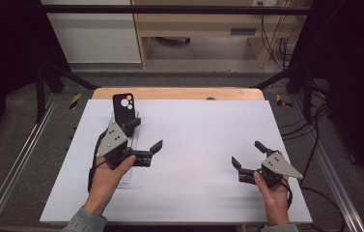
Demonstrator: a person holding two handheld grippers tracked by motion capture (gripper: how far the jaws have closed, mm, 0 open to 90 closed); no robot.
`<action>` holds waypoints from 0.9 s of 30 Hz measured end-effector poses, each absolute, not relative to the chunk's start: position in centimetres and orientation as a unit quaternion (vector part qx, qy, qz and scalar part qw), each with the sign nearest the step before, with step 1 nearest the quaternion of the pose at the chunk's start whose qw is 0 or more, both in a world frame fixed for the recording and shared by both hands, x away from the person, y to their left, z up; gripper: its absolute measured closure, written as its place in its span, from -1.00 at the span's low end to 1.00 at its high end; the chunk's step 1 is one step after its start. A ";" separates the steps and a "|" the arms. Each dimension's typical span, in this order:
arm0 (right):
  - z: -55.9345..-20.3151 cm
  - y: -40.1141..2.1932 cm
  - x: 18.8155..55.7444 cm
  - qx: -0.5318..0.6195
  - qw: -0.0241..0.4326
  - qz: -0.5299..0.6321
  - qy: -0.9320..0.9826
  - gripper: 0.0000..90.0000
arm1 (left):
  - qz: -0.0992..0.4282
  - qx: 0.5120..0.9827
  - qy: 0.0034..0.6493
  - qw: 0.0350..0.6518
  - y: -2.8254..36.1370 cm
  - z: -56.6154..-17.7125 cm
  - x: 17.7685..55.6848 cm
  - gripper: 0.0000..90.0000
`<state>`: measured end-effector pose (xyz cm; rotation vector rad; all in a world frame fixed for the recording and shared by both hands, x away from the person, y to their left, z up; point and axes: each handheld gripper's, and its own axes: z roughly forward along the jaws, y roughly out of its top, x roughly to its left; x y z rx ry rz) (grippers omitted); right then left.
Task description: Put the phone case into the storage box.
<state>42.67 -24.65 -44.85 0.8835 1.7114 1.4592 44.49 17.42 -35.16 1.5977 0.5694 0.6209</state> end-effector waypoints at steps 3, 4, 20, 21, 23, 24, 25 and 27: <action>-44.8 -24.7 42.7 0.342 0.355 0.565 0.662 -0.93 | 0.271 0.692 0.246 0.622 17.5 -35.3 44.3 -0.96; -44.8 -24.7 42.7 0.342 0.355 0.565 0.662 -0.93 | 0.271 0.691 0.245 0.623 17.6 -35.3 44.3 -0.96; -44.8 -24.8 42.5 0.341 0.353 0.566 0.662 -0.93 | 0.266 0.691 0.241 0.627 18.0 -36.3 43.6 -0.97; -44.8 -24.7 42.5 0.340 0.353 0.567 0.662 -0.93 | 0.266 0.694 0.239 0.625 17.9 -36.4 43.4 -0.97; -44.8 -24.7 42.5 0.339 0.353 0.567 0.662 -0.93 | 0.263 0.696 0.237 0.625 17.8 -36.7 43.2 -0.97; -44.8 -24.7 42.5 0.339 0.353 0.567 0.663 -0.93 | 0.261 0.697 0.235 0.625 17.7 -36.8 43.1 -0.97; -44.8 -24.7 42.5 0.339 0.352 0.567 0.663 -0.93 | 0.260 0.699 0.234 0.624 17.6 -37.0 42.9 -0.97; -44.8 -24.7 42.4 0.338 0.352 0.566 0.664 -0.93 | 0.257 0.700 0.233 0.624 17.4 -37.3 42.8 -0.97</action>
